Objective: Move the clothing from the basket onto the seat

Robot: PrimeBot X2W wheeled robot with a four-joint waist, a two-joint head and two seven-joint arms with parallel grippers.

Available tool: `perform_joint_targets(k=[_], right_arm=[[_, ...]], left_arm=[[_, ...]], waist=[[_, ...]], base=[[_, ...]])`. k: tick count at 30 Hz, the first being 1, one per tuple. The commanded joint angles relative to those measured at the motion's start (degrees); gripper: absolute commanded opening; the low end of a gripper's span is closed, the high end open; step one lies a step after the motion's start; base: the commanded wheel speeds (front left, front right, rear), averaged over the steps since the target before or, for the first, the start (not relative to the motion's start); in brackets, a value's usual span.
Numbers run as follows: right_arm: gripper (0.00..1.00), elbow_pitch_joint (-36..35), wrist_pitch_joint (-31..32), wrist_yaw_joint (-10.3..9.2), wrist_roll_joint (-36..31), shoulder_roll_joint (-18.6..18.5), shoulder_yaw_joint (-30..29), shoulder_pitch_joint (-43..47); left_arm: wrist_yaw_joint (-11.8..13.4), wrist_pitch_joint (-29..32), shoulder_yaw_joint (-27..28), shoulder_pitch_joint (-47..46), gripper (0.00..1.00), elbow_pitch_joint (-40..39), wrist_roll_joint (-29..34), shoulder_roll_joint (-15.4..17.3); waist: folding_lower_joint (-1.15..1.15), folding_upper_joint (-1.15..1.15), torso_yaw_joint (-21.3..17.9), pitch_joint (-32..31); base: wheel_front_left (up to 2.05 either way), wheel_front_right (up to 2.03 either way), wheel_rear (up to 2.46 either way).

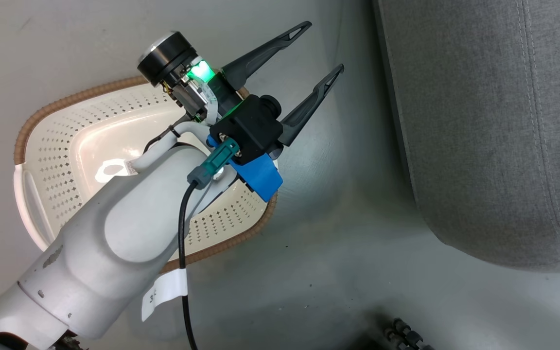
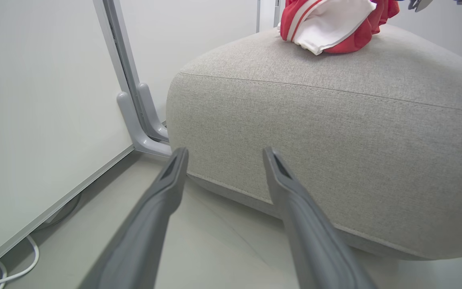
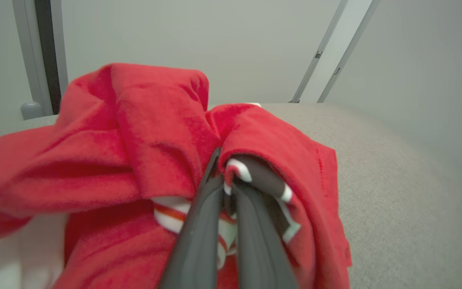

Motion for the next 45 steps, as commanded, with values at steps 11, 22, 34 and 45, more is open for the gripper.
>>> perform_joint_targets(k=[11, 22, 34, 45], right_arm=[[1.0, -7.35, -0.2, 0.0, 3.51, 2.85, 0.06, 10.95], [1.0, -20.96, -0.19, 0.01, 4.91, 8.22, 8.63, 25.08], [1.0, -28.61, -0.19, 0.0, 5.03, 11.78, 24.47, 29.71], [1.0, -26.81, -0.19, 0.01, 5.86, 12.88, 30.18, 34.12]], left_arm=[[1.42, -0.25, 1.34, 1.74, 1.0, 0.0, -1.51, -1.64], [4.47, -0.23, 11.31, 11.57, 1.0, -3.35, -3.45, -2.95], [6.55, -0.23, 27.15, 23.4, 1.0, -5.81, -1.53, -5.24], [6.01, -0.22, 36.79, 32.72, 1.0, -5.7, 1.72, -7.97]], waist=[[0.0, 0.0, 1.11, -5.56], [0.0, 0.0, 3.54, -17.08], [0.0, 0.0, 9.6, -27.16], [0.0, 0.0, 13.82, -33.6]], base=[[0.0, 0.0, 0.0], [0.0, 0.0, 0.0], [0.0, 0.0, 0.0], [0.0, 0.0, 0.0]])
